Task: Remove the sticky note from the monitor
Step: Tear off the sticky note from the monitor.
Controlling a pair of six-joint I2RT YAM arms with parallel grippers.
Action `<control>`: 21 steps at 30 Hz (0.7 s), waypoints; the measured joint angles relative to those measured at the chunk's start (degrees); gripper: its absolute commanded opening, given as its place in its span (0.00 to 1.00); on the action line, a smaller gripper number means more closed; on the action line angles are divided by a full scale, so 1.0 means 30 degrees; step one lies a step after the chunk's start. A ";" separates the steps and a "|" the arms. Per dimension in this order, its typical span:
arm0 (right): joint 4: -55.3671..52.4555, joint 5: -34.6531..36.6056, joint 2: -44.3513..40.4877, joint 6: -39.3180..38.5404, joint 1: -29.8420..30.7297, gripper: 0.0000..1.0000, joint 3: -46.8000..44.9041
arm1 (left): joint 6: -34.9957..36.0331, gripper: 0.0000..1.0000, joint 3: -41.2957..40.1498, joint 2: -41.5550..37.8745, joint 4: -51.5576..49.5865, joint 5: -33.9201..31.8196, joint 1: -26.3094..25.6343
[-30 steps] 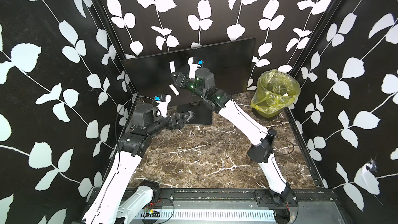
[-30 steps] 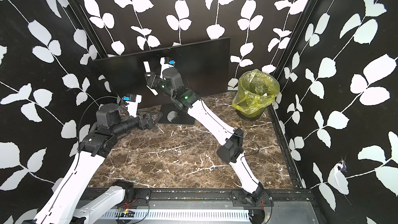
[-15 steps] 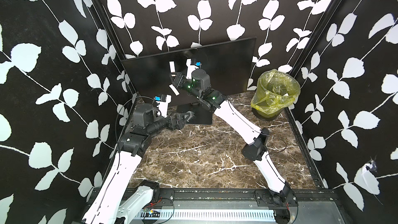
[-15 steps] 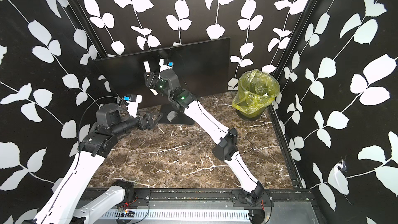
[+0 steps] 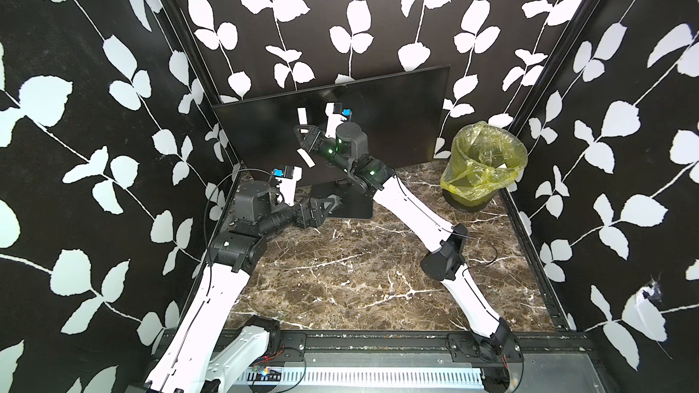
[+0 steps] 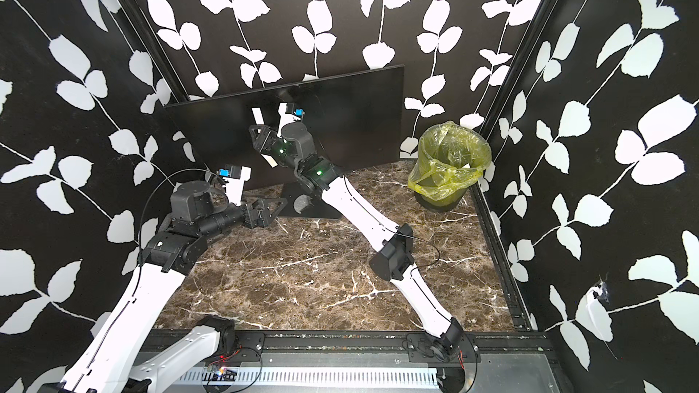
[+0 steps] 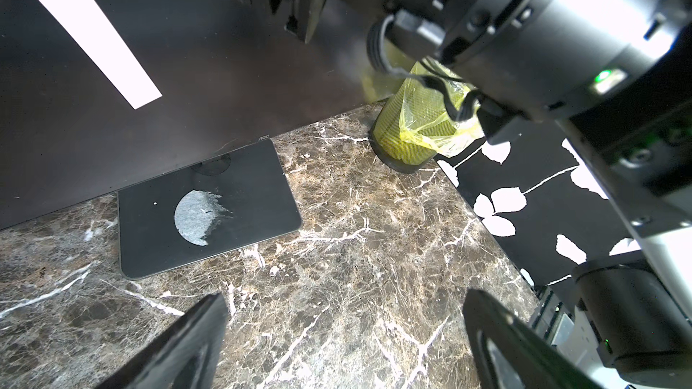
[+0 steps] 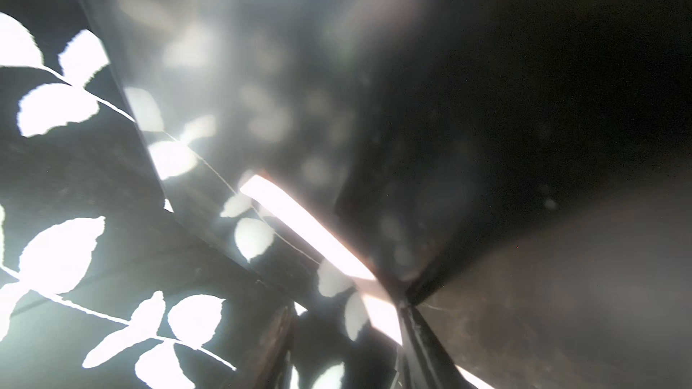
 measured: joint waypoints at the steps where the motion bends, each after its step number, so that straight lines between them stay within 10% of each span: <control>1: 0.0095 -0.0036 0.0044 0.0029 0.0000 0.44 0.0000 | 0.0022 0.99 0.0000 0.0022 0.0000 0.0007 0.0000; 12: 0.1005 -0.0583 0.0284 0.0226 -0.0138 0.26 0.0007 | 0.0044 0.99 0.0000 0.0153 -0.0007 0.0036 0.0000; 21: 0.0991 -0.0532 -0.0583 0.0219 -0.0153 0.40 -0.1588 | 0.0051 0.99 0.0000 0.0160 -0.0015 0.0051 0.0000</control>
